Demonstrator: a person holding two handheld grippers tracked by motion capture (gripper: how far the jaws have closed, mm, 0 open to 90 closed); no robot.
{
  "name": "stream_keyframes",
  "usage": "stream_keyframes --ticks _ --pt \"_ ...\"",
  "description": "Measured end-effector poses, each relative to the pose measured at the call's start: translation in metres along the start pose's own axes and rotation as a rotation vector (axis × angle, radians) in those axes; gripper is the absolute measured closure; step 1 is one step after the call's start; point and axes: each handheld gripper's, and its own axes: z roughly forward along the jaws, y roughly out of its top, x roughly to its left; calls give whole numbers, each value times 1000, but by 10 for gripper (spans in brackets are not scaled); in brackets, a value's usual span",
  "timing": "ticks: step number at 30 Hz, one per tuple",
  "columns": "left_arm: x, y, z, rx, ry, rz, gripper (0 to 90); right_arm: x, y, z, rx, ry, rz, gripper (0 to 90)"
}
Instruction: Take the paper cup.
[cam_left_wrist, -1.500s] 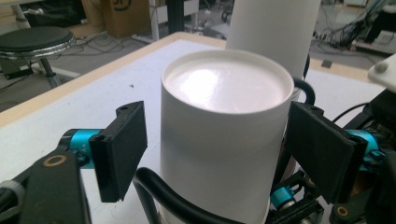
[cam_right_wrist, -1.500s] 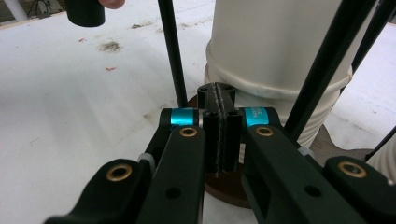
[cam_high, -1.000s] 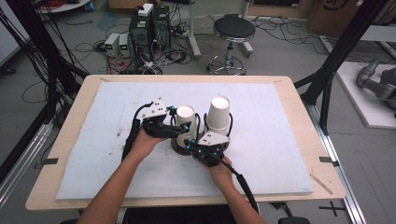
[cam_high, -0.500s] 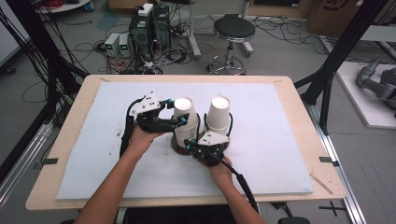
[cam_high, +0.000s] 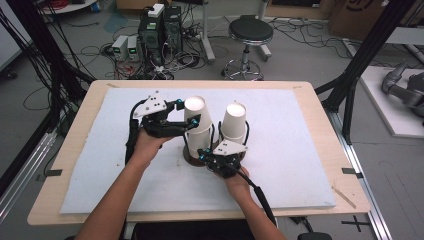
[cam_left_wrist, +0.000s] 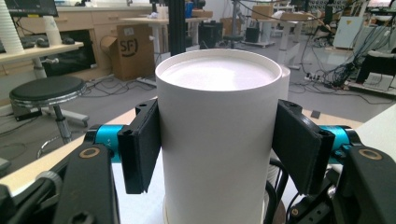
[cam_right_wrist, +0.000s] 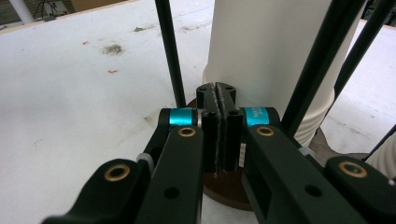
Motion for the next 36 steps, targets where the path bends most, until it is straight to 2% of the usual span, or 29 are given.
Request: stream_keyframes --ticks 5,7,9,13,15,17,21,23,26,31,32,33,36 --pt "-3 14 -8 -28 5 9 355 1 1 -2 -11 22 -4 856" --pt "-4 19 -12 -39 2 10 355 2 2 -5 -17 40 -8 788" --pt "-6 24 -17 -45 -2 9 355 2 4 -8 -18 79 4 723" --pt "-10 30 -25 -38 -27 3 354 3 8 -16 -34 113 -16 639" --pt "-13 31 -28 -36 -36 0 354 3 13 -20 -15 135 -32 600" --pt "-15 31 -32 -33 -44 -1 354 3 14 -27 -2 156 -55 559" --pt "-19 26 -34 -27 -56 -9 354 2 15 -43 -39 185 -75 444" --pt "-21 23 -35 -17 -63 -10 354 1 15 -50 -55 183 -83 362" --pt "-26 18 -37 -8 -70 -12 354 -1 14 -59 -63 185 -108 306" --pt "-33 13 -38 -2 -94 -5 354 -5 13 -71 -87 199 -113 255" --pt "-35 12 -38 -2 -100 -3 354 -8 12 -77 -98 200 -110 213" --pt "-37 9 -37 5 -106 6 354 -10 12 -78 -100 195 -109 209" --pt "-40 4 -34 8 -119 2 354 -17 10 -86 -101 188 -102 209"
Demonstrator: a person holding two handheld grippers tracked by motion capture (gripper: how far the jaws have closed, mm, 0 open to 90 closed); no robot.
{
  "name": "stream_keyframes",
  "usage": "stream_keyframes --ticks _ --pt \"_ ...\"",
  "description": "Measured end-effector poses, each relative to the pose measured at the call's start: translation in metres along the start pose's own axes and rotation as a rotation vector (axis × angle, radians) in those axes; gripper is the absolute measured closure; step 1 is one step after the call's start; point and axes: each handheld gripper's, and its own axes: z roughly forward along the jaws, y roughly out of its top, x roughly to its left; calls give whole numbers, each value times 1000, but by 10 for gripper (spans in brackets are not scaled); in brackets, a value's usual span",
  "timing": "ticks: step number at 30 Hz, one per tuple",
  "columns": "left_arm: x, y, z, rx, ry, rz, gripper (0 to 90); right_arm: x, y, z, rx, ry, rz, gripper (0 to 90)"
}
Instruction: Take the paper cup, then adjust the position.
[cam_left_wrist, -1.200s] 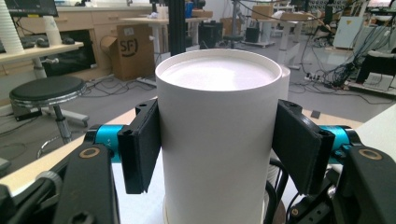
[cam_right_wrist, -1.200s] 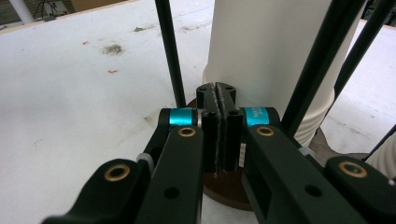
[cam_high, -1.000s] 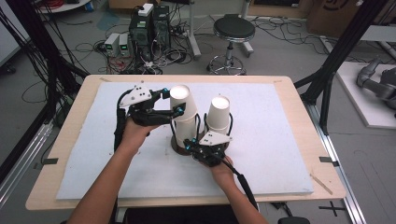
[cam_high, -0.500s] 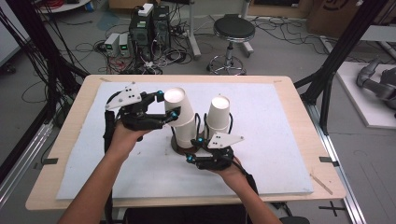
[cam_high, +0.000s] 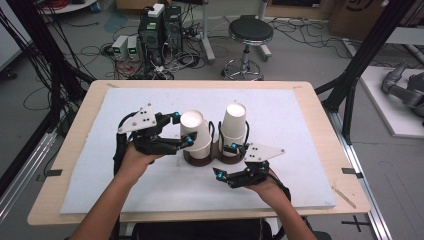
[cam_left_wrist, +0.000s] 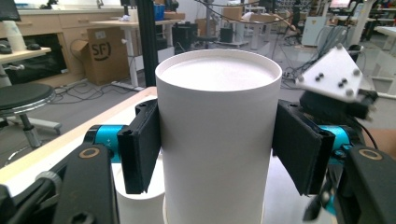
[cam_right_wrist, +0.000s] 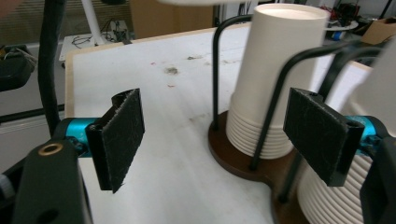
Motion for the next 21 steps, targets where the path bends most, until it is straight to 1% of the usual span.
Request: stream_keyframes --ticks 3,7,8,10,13,14,15,18,19,21 --pt "-2 -5 3 9 2 -5 354 -6 -2 -7 -8 -15 2 209" --pt "-4 -9 7 13 6 -9 354 -10 -3 -10 -17 -36 1 209" --pt "-5 -11 9 17 2 -9 354 -11 -4 -13 -21 -41 2 209" --pt "-5 -12 10 18 -2 -13 354 -12 -4 -14 -20 -53 -12 209" --pt "-7 -14 14 27 -15 -14 354 -14 -5 -18 -29 -65 -10 209" --pt "-8 -15 14 29 -19 -14 354 -14 -5 -19 -29 -61 -4 209" --pt "-9 -15 15 30 -25 -12 354 -14 -5 -20 -31 -61 -9 209" --pt "-10 -17 16 35 -32 -9 353 -15 -7 -23 -32 -15 -5 209" --pt "-10 -20 17 37 -36 -17 353 -15 -7 -23 -30 -10 -8 209" --pt "-10 -23 18 42 -41 -17 353 -16 -8 -23 -16 -6 -14 209"
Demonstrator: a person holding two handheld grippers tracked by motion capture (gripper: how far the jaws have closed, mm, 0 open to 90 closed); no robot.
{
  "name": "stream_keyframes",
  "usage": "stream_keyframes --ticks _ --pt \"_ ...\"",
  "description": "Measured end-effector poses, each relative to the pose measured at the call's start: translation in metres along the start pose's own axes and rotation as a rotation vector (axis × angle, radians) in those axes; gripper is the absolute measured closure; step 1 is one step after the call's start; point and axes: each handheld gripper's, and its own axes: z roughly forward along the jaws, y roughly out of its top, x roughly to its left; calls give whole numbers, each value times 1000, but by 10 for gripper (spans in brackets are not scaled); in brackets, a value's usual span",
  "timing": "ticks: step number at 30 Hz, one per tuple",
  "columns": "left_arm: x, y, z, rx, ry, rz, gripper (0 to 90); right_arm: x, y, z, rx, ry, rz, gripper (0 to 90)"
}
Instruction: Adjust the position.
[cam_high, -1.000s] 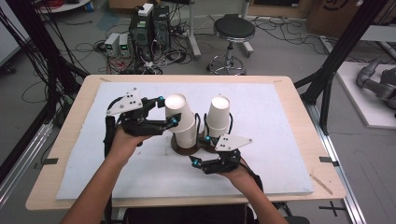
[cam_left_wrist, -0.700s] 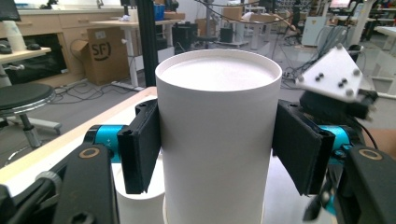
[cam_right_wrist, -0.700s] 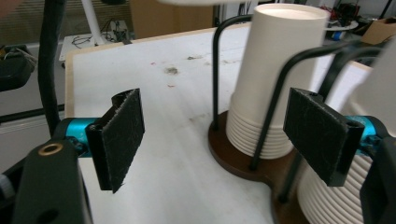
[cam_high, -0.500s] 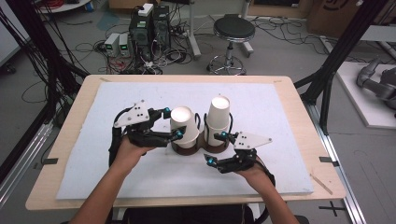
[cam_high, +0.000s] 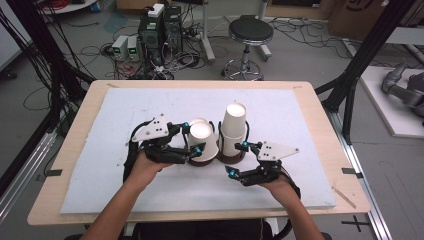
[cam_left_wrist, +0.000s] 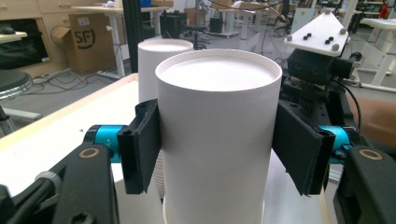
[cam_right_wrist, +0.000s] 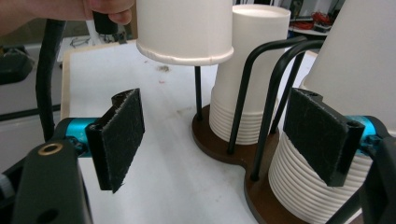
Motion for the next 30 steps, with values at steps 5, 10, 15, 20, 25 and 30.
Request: stream_keyframes --ticks 5,10,15,20,25,30 --pt "-2 -9 3 17 -16 5 352 0 0 1 1 29 -5 209" --pt "-6 -19 4 23 -33 1 351 2 0 -1 -15 54 0 208" --pt "-12 -26 8 31 -44 0 351 5 -1 -2 -26 76 3 209" --pt "-17 -30 10 40 -69 19 351 10 -2 -3 -48 99 -36 209" --pt "-20 -30 15 35 -108 30 351 9 -2 -1 -64 116 -24 209" --pt "-24 -29 19 26 -138 46 351 11 -2 3 -47 146 -26 208"
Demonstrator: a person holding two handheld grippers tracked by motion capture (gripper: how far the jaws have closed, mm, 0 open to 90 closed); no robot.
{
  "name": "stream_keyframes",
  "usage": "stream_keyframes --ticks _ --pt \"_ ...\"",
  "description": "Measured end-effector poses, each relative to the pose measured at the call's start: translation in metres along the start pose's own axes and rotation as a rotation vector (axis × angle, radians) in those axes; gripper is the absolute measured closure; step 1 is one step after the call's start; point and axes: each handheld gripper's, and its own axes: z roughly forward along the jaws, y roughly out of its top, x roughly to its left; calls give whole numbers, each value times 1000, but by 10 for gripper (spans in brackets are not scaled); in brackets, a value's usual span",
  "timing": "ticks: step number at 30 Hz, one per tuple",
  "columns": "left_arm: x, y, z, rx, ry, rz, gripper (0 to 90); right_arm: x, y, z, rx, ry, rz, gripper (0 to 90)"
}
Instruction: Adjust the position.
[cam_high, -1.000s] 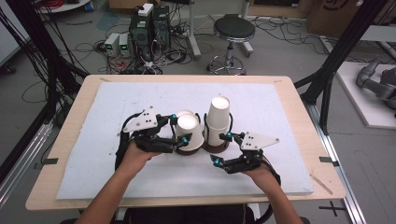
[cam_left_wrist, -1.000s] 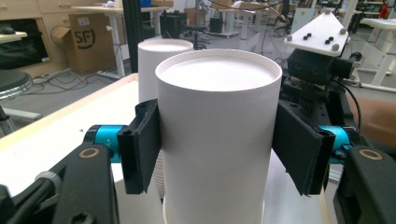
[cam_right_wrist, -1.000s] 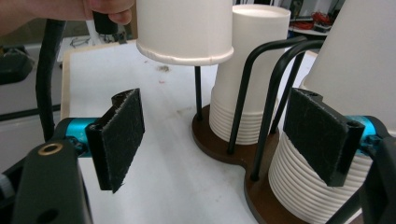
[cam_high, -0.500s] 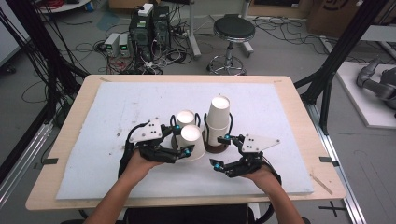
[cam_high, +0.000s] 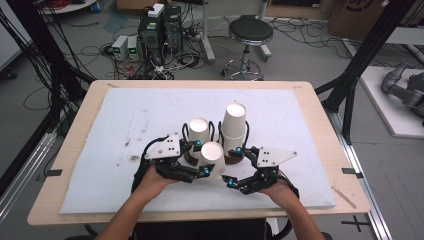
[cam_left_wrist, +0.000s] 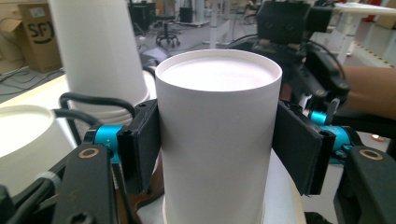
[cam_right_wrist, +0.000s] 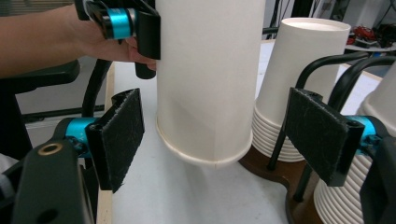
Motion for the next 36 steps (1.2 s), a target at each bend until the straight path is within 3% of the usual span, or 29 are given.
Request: stream_keyframes --ticks 13,17,21,22,24,32,33,36 --pt "-5 1 10 -52 -76 -19 351 2 -1 16 -7 56 8 209" --pt "-6 0 10 -46 -72 -7 354 1 -1 14 3 82 -11 339" --pt "-7 2 12 23 -39 26 333 -1 -1 12 29 84 -16 373" --pt "-6 4 12 38 -25 26 261 -2 -1 11 32 71 -18 373" --pt "-5 8 11 44 -45 23 195 -3 0 9 57 44 -34 373" --pt "-3 29 18 79 -85 59 195 0 -1 13 118 54 -72 372" --pt "-4 32 25 116 -107 82 195 0 0 14 125 61 -79 372" --pt "-4 32 33 154 -131 83 198 2 0 15 136 74 -91 372"
